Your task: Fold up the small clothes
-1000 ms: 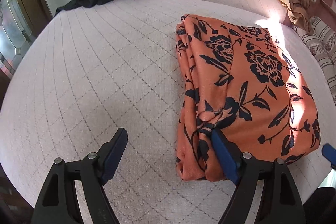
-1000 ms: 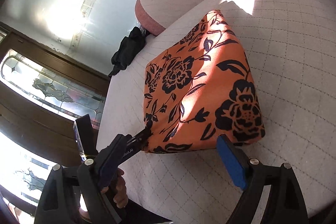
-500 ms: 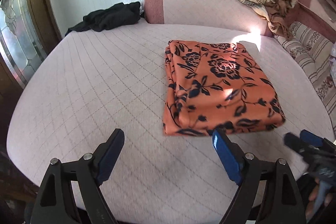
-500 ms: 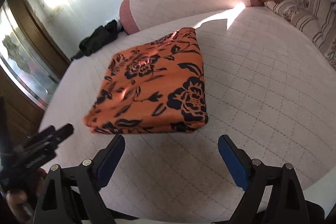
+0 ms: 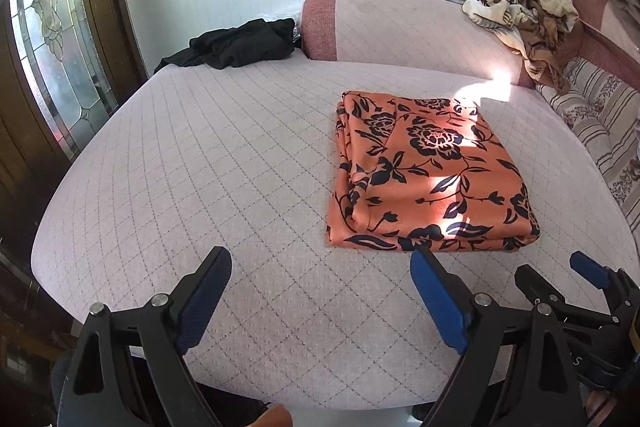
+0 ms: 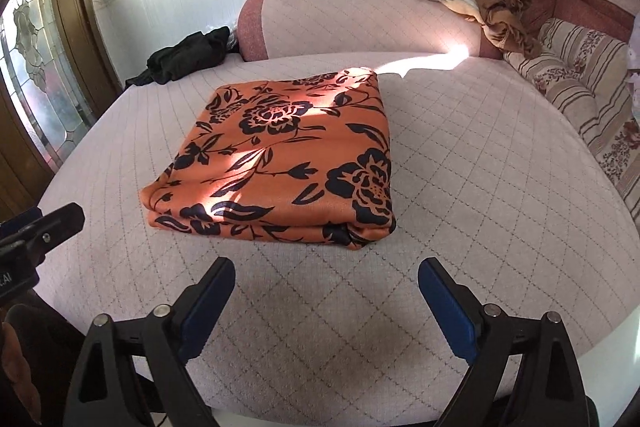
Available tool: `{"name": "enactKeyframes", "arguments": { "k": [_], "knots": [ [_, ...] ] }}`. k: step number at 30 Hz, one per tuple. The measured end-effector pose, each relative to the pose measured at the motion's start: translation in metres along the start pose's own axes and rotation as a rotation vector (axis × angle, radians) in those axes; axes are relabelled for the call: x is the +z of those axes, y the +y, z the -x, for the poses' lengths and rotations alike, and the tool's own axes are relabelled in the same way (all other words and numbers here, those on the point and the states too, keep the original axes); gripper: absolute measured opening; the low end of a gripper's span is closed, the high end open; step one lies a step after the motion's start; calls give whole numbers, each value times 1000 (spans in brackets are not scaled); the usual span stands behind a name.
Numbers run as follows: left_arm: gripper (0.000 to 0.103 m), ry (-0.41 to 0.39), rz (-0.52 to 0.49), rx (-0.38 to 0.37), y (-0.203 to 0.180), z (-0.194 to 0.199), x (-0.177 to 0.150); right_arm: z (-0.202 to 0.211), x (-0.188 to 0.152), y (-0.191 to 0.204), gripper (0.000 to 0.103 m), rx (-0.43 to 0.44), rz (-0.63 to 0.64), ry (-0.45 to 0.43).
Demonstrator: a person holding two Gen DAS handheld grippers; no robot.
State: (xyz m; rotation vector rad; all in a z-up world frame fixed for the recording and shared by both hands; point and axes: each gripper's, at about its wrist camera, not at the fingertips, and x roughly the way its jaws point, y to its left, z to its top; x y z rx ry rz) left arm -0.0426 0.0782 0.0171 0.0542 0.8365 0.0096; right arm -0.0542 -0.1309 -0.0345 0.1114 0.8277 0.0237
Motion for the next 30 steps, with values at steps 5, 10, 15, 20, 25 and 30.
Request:
{"name": "enactKeyframes", "arguments": {
  "k": [5, 10, 15, 20, 25, 30],
  "knots": [
    [91, 10, -27, 6, -7, -7, -3, -5, -1, 3, 95, -8, 25, -4],
    [91, 8, -32, 0, -13, -13, -4, -3, 0, 6, 95, -26, 47, -38],
    [91, 11, -18, -25, -16, -18, -2, -2, 1, 6, 95, -36, 63, -58],
    [91, 20, -11, -39, -18, -22, -1, 0, 3, 3, 95, -47, 58, -74],
    [91, 31, -3, -70, -22, -25, 1, -2, 2, 3, 95, -49, 61, -63],
    [91, 22, -26, -84, -27, -24, 2, -1, 2, 3, 95, -52, 61, -69]
  ]
}}
